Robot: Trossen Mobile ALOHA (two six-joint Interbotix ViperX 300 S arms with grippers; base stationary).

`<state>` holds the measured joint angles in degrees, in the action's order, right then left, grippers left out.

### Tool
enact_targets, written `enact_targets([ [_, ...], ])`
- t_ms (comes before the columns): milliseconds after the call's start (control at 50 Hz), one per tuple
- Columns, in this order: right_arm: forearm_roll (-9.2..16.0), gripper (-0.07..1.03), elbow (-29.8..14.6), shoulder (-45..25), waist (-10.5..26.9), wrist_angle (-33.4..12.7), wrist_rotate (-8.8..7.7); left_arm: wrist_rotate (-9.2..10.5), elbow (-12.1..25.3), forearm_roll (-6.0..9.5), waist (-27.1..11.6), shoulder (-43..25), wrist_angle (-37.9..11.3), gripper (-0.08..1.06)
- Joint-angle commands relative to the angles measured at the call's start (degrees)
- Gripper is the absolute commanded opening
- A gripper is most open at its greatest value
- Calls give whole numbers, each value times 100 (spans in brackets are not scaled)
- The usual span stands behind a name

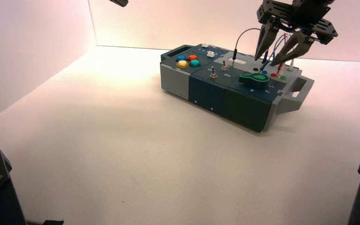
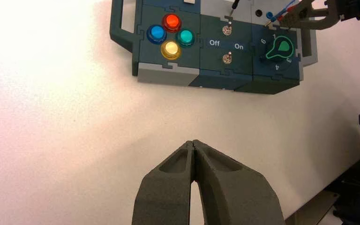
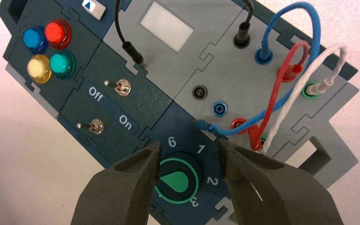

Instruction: Insert the blue wire.

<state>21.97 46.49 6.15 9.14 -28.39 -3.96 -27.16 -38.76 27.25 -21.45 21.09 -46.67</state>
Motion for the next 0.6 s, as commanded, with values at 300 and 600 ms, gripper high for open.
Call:
enact_targets([
  [300, -70, 64, -325, -264, -35, 44, -9, -35, 132, 26, -18, 62, 26, -3],
  [600, -149, 63, -448, -316, -114, 44, -18, -35, 132, 26, -18, 53, 35, -3],
])
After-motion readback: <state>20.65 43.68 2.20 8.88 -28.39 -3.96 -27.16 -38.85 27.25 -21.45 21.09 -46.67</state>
